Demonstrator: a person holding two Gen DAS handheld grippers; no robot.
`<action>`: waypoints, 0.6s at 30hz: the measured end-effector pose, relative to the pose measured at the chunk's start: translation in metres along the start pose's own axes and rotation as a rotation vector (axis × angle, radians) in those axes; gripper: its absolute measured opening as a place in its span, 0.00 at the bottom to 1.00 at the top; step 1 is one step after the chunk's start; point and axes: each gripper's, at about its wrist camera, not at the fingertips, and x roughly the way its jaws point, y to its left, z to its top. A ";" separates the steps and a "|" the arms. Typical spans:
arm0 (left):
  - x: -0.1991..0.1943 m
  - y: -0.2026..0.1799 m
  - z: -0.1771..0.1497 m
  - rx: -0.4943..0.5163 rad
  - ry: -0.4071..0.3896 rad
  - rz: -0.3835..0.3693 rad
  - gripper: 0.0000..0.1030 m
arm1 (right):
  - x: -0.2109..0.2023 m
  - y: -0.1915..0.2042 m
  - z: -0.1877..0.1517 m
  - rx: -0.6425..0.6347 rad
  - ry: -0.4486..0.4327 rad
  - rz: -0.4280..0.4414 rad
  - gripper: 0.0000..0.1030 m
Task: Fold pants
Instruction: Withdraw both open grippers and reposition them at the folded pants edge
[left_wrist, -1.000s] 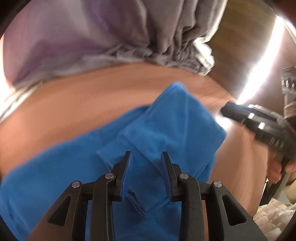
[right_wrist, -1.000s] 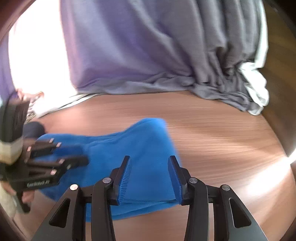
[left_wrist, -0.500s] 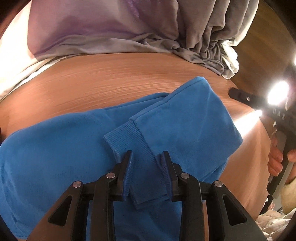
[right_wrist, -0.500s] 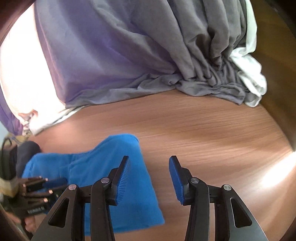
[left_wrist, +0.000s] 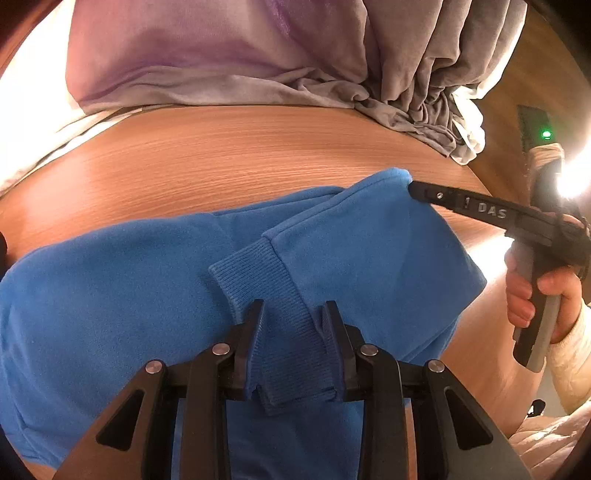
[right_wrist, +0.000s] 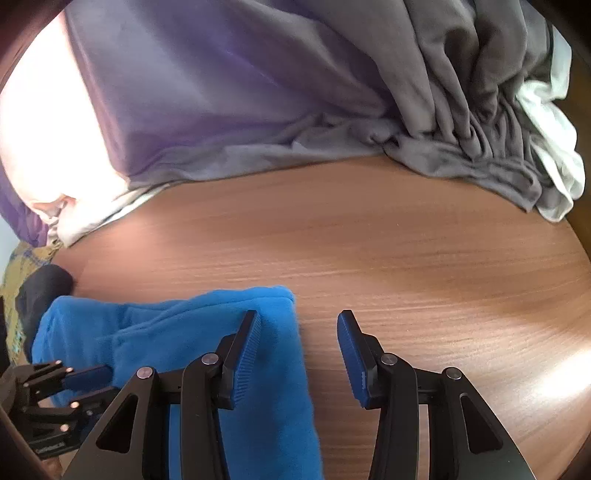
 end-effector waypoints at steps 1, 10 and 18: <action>0.000 0.000 0.000 0.001 0.000 0.001 0.31 | 0.003 -0.002 0.000 0.002 0.009 -0.006 0.43; 0.000 0.000 0.000 0.006 -0.001 -0.002 0.31 | 0.009 -0.009 0.000 -0.017 0.028 -0.068 0.43; 0.000 -0.007 0.001 0.014 0.000 0.033 0.31 | -0.040 -0.012 -0.009 0.006 -0.054 -0.023 0.48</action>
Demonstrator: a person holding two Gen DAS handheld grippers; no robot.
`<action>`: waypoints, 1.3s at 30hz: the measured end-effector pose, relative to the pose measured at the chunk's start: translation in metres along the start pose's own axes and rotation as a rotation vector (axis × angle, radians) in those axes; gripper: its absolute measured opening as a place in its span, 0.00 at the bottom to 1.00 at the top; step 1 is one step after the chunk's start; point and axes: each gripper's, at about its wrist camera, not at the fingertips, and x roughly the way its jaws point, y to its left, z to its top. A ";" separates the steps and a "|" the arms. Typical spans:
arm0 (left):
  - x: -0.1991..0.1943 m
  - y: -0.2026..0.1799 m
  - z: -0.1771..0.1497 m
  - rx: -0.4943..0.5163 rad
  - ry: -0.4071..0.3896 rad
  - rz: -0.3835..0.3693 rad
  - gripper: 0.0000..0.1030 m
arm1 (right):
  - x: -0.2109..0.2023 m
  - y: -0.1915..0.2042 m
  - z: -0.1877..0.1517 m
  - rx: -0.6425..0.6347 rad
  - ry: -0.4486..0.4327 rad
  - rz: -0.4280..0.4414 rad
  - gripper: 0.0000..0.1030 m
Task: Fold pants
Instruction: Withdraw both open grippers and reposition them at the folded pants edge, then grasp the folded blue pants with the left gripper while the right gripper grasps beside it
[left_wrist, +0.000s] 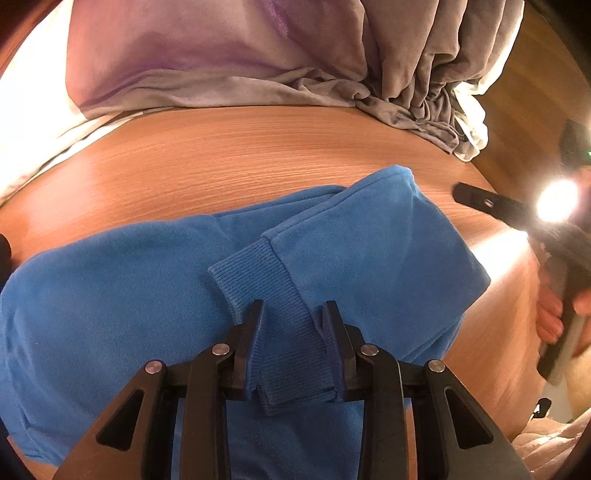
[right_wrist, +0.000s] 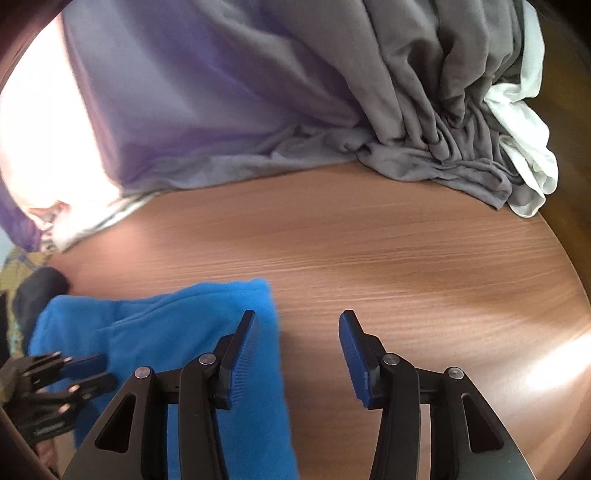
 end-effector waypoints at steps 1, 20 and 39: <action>0.000 -0.001 0.000 0.001 0.000 0.005 0.31 | -0.005 0.001 -0.004 0.000 -0.004 0.017 0.51; 0.002 -0.008 -0.001 0.054 -0.002 0.058 0.32 | -0.008 -0.011 -0.056 0.151 0.117 0.117 0.56; 0.001 -0.012 -0.005 0.066 -0.044 0.073 0.32 | 0.003 -0.012 -0.067 0.224 0.166 0.187 0.37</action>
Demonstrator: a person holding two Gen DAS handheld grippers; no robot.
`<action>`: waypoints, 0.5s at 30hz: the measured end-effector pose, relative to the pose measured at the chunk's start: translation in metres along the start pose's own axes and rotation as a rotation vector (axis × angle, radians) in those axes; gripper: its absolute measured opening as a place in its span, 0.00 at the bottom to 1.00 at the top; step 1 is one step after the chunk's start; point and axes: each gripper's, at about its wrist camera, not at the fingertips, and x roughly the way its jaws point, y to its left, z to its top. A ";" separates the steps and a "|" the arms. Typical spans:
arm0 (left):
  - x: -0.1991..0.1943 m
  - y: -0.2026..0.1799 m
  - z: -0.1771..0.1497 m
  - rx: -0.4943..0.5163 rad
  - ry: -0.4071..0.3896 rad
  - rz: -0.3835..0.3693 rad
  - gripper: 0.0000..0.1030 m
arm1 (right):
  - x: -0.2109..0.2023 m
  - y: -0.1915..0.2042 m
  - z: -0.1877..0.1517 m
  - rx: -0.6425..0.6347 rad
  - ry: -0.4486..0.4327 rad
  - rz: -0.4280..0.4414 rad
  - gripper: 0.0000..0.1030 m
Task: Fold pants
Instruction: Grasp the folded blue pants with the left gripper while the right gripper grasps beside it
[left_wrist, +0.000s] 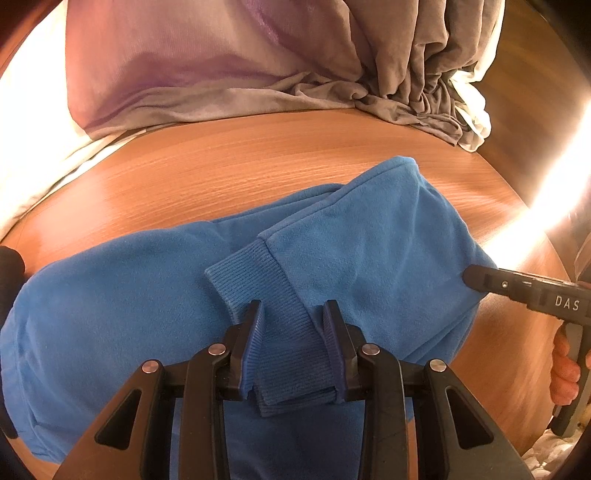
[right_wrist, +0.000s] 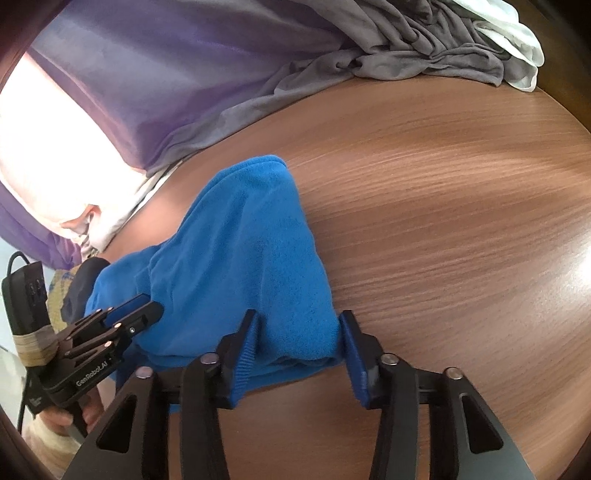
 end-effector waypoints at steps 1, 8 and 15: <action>0.000 -0.001 0.000 0.001 -0.003 0.003 0.32 | -0.001 0.001 0.000 -0.002 -0.002 -0.004 0.34; -0.008 0.002 -0.001 -0.034 -0.036 0.013 0.39 | -0.031 0.030 0.006 -0.089 -0.080 -0.021 0.25; -0.068 0.040 -0.024 -0.139 -0.096 0.225 0.15 | -0.064 0.082 0.015 -0.201 -0.209 -0.014 0.24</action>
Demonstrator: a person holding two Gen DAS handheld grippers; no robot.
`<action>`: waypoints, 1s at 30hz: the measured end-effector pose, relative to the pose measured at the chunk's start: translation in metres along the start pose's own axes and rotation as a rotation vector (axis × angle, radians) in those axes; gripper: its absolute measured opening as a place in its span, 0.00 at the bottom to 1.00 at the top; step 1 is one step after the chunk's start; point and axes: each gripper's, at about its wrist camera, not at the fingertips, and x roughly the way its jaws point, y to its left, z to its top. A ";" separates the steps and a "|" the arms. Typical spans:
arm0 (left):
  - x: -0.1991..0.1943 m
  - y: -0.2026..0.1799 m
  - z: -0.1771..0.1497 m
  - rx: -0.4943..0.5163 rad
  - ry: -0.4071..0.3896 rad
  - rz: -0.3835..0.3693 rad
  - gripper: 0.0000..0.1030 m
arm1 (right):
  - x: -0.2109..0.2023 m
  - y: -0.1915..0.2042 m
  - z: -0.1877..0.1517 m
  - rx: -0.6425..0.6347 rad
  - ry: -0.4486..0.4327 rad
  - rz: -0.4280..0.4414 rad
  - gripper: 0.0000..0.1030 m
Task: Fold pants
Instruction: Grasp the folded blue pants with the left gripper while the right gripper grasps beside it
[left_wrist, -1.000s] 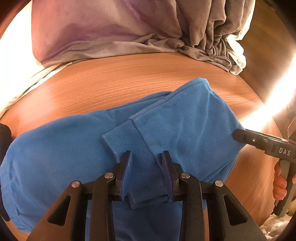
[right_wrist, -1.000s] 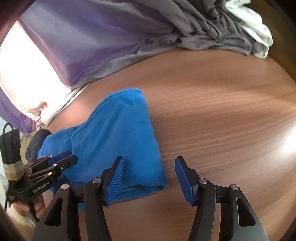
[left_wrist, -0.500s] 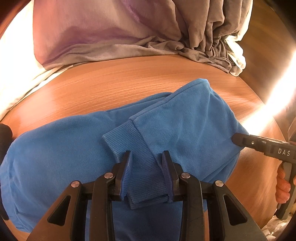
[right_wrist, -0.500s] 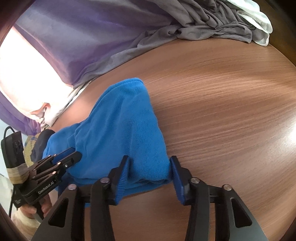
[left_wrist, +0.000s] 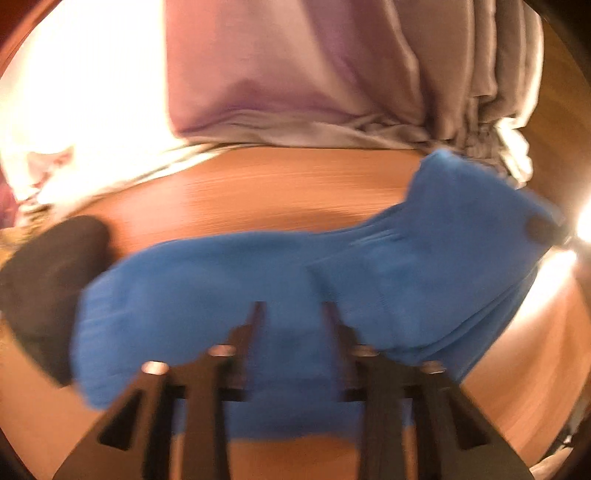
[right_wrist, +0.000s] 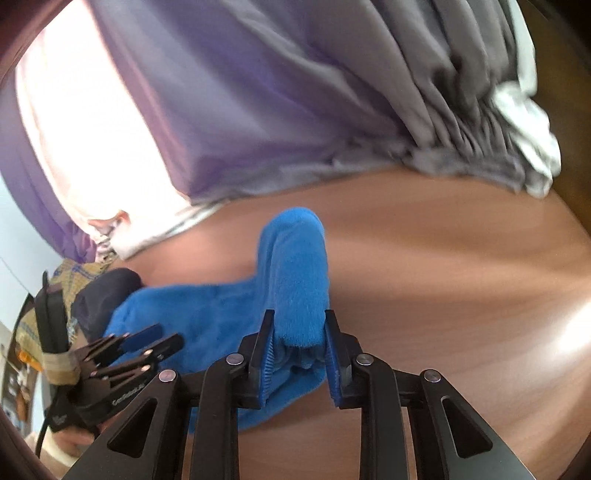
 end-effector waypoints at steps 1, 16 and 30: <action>-0.003 0.010 -0.005 0.005 0.006 0.030 0.14 | -0.002 0.007 0.002 -0.014 -0.013 -0.001 0.24; 0.022 0.094 -0.065 -0.136 0.102 0.090 0.07 | -0.007 0.132 0.002 -0.293 -0.151 -0.056 0.23; -0.019 0.146 -0.085 -0.224 -0.032 -0.010 0.04 | 0.004 0.216 -0.009 -0.462 -0.164 0.135 0.23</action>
